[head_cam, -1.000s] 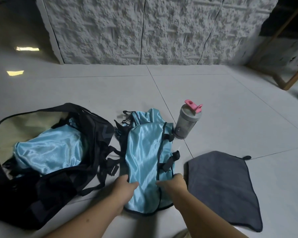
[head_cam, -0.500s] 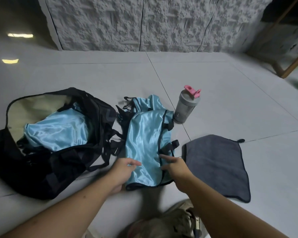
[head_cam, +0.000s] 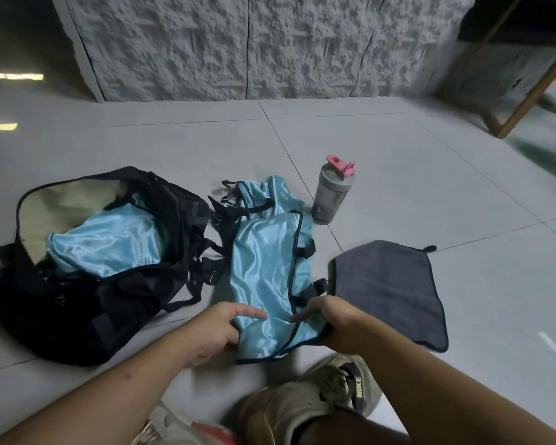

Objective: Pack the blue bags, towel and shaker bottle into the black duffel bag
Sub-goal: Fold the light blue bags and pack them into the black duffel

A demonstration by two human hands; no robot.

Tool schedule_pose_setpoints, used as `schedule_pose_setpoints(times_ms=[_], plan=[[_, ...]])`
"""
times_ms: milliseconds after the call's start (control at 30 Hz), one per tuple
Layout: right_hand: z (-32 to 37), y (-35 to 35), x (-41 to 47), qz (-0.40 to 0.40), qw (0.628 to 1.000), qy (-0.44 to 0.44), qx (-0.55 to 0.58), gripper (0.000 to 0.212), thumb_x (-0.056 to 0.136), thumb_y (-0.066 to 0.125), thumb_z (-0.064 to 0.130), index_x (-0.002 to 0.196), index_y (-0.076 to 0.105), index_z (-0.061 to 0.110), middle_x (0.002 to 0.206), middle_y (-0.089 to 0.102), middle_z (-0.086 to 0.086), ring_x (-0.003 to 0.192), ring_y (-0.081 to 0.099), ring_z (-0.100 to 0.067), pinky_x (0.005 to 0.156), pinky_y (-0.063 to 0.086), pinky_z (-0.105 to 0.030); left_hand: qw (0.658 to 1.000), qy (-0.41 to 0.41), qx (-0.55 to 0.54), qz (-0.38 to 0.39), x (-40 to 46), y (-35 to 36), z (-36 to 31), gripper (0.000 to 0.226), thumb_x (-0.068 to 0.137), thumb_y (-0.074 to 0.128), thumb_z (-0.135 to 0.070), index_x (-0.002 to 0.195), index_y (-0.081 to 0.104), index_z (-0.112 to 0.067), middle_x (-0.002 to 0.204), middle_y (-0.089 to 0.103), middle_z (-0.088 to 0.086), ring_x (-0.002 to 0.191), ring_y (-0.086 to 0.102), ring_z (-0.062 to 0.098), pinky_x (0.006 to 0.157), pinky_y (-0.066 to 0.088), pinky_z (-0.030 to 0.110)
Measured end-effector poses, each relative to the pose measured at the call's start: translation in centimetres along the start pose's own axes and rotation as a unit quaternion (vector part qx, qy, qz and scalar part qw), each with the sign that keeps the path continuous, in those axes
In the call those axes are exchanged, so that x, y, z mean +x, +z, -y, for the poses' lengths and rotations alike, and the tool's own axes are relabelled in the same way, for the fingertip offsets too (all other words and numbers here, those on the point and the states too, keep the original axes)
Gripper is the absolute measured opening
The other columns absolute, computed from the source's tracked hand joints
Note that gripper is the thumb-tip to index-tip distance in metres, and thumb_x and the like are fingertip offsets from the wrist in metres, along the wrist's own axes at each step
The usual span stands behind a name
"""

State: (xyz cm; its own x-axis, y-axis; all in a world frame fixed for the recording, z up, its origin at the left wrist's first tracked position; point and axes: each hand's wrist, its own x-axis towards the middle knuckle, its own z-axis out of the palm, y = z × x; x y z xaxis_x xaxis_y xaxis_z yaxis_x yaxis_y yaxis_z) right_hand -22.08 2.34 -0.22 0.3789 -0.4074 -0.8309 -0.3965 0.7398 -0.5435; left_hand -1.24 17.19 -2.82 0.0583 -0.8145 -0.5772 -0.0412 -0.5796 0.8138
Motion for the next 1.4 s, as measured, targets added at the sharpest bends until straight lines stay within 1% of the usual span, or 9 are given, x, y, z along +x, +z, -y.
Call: schedule_pose_setpoints(times_ms=[133,267,433,600,800,1100,1233,1300,1400], plan=[[0.4,-0.6,-2.1,-0.001,1.000,0.010,-0.003,0.022,0.088,0.050,-0.007,0.102,0.067,-0.004,0.093,0.075,-0.023,0.078,0.074,-0.037,0.069,0.062,-0.042,0.975,0.042,0.211,-0.051,-1.3,1.0,-2.0,0.074,0.079,0.042,0.022,0.112,0.074,-0.036,0.045,0.044,-0.010,0.037,0.033,0.003,0.042,0.027,0.017],[0.5,-1.4,-3.3,0.017,1.000,0.003,0.003,0.040,0.087,0.037,-0.003,0.110,0.069,-0.012,0.109,0.071,-0.028,0.088,0.071,-0.040,0.075,0.062,-0.045,0.954,0.060,0.279,-0.089,-2.6,1.6,-2.7,0.073,0.083,0.038,0.022,0.115,0.074,-0.032,0.085,0.057,-0.001,0.049,0.043,0.004,0.043,0.035,0.010],[1.5,-1.5,-5.4,0.098,0.993,-0.036,0.052,0.054,0.074,0.040,0.001,0.120,0.066,-0.009,0.107,0.071,-0.024,0.083,0.075,-0.034,0.064,0.065,-0.038,0.954,0.121,0.208,-0.180,-2.2,0.3,-2.3,0.064,0.078,0.047,0.021,0.078,0.074,-0.037,0.085,0.069,-0.009,0.081,0.068,0.013,0.069,0.048,0.016],[1.6,-1.6,-6.5,0.182,0.980,-0.080,-0.019,0.080,0.064,0.042,-0.017,0.142,0.055,-0.004,0.143,0.056,-0.031,0.121,0.064,-0.044,0.089,0.061,-0.050,0.910,0.106,0.287,-0.278,-2.6,-0.2,-3.1,0.039,0.088,0.057,0.009,0.107,0.082,-0.013,0.130,0.052,0.001,0.131,0.040,0.030,0.116,0.024,0.025],[1.7,-2.1,-7.9,0.280,0.950,-0.078,-0.113,0.092,0.076,0.035,-0.034,0.154,0.045,0.014,0.158,0.044,-0.020,0.146,0.044,-0.037,0.113,0.039,-0.063,0.959,0.112,0.176,-0.190,-4.5,-0.8,-4.1,0.060,0.082,0.039,0.024,0.107,0.078,-0.013,0.128,0.068,0.000,0.130,0.057,0.017,0.115,0.038,0.026],[0.6,-0.1,-8.7,0.063,0.850,-0.162,-0.497,0.027,0.089,0.067,-0.012,0.109,0.076,0.004,0.089,0.079,-0.008,0.080,0.078,-0.018,0.073,0.064,-0.027,0.990,0.043,0.089,-0.097,-7.0,0.7,-4.0,0.038,0.090,0.057,0.012,0.074,0.079,-0.014,0.062,0.072,-0.007,0.057,0.064,-0.001,0.056,0.048,0.013],[2.3,-0.3,-9.9,0.070,0.832,-0.173,-0.523,0.015,0.084,0.081,0.007,0.082,0.077,0.021,0.066,0.072,0.008,0.066,0.068,-0.014,0.063,0.055,-0.025,0.997,0.027,0.054,-0.045,-7.6,0.5,-5.3,0.029,0.092,0.061,0.006,0.081,0.082,-0.011,0.081,0.079,0.008,0.081,0.076,0.022,0.073,0.062,0.031],[3.4,-0.9,-10.1,0.052,0.822,-0.193,-0.534,0.017,0.074,0.091,0.018,0.076,0.077,0.028,0.075,0.073,0.008,0.076,0.067,-0.017,0.075,0.056,-0.030,0.999,0.032,0.036,-0.014,-8.0,0.4,-6.3,0.017,0.091,0.066,0.002,0.099,0.080,-0.004,0.101,0.078,0.021,0.099,0.074,0.037,0.091,0.061,0.048],[4.6,-1.6,-10.3,0.061,0.825,-0.218,-0.517,0.039,0.062,0.093,0.019,0.097,0.076,0.025,0.100,0.079,0.001,0.099,0.074,-0.021,0.093,0.060,-0.034,0.997,0.051,0.012,0.054,-8.3,0.7,-7.3,0.015,0.093,0.068,0.000,0.103,0.077,-0.007,0.104,0.078,0.020,0.093,0.075,0.034,0.080,0.064,0.040]])
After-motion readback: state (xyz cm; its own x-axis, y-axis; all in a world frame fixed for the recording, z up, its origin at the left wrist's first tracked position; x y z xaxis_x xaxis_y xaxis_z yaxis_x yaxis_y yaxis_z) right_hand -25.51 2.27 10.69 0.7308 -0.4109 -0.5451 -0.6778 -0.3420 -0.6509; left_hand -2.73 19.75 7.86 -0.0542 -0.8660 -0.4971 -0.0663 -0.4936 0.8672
